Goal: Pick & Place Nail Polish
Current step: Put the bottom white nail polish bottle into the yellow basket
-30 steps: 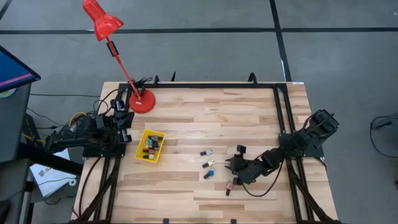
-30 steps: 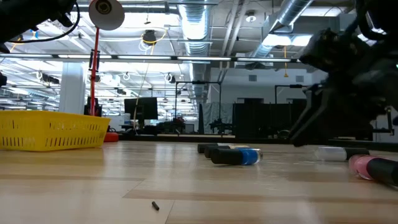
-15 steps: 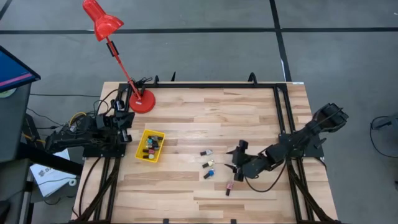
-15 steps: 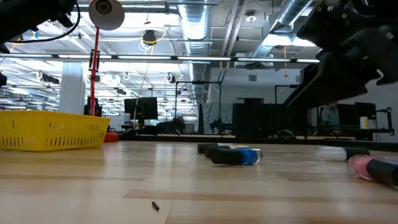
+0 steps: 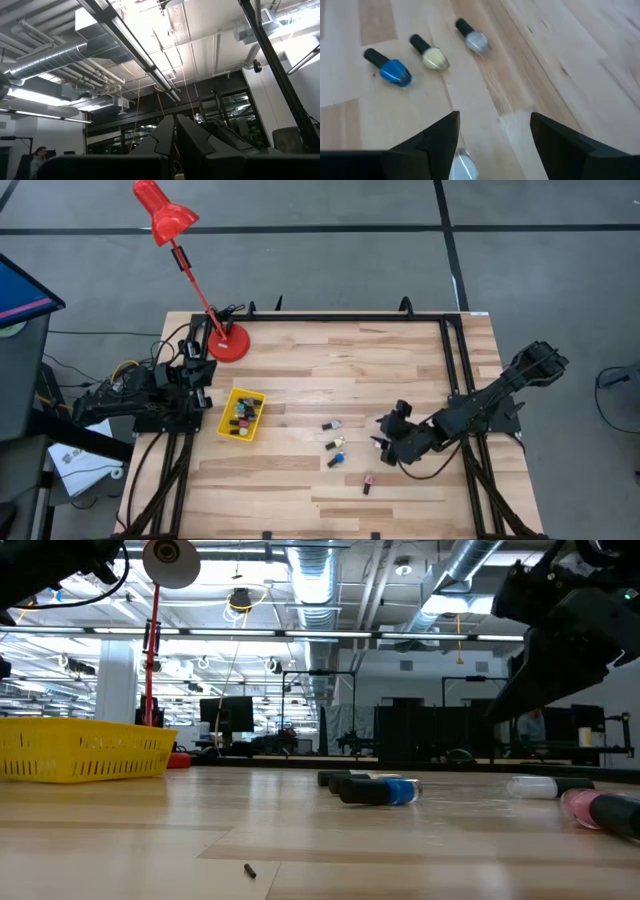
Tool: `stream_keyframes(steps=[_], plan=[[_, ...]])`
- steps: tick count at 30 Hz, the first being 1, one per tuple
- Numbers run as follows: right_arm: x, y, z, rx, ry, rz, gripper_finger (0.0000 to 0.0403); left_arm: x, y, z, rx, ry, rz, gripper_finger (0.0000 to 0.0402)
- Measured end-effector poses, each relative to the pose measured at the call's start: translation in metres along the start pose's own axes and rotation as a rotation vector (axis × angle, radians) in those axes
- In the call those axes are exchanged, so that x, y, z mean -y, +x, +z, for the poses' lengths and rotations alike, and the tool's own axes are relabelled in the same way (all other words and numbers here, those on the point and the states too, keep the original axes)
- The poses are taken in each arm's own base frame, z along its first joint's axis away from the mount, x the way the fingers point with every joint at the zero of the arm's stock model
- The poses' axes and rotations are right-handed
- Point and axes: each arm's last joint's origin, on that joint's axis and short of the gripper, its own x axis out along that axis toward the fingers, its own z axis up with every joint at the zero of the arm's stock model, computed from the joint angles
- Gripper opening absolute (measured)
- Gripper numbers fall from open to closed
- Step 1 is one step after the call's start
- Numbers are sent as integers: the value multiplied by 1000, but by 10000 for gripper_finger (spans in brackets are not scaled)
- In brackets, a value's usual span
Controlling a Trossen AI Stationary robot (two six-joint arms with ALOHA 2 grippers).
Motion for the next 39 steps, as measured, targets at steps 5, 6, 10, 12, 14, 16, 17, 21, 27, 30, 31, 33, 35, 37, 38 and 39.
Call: stream_keyframes(steps=[5,6,10,12,14,16,17,21,27,30,31,33,35,37,38,39], plan=[[3,1,-5,-54,0,-18,235,0,0,0,0,0,0,14],[2,1,-6,-62,-1,-14,235,0,0,0,0,0,0,14],[1,-1,-9,-92,-12,13,235,0,0,0,0,0,0,14],[-2,-3,-11,-92,-20,22,235,0,0,0,0,0,0,14],[-3,-5,-13,-93,-28,28,235,0,0,0,0,-1,0,14],[-4,-6,-20,-88,-41,41,235,0,0,0,0,0,0,14],[-3,-6,-25,-86,-47,44,235,0,0,0,0,0,0,14],[1,-3,-43,-66,-42,70,235,0,0,0,0,0,0,14],[11,4,-59,9,-20,138,235,0,0,0,0,0,1,14],[17,5,-66,14,-21,146,235,0,0,0,0,0,0,14],[18,5,-68,12,-24,145,235,0,0,0,1,0,0,14],[19,6,-70,8,-31,141,235,0,0,0,0,0,0,14],[19,6,-70,14,-40,145,235,0,0,0,0,0,0,14],[19,6,-69,19,-57,149,235,0,0,0,0,0,0,14],[18,7,-69,21,-65,150,235,0,0,0,0,0,0,14],[18,8,-70,21,-73,148,235,0,0,0,0,0,0,14]])
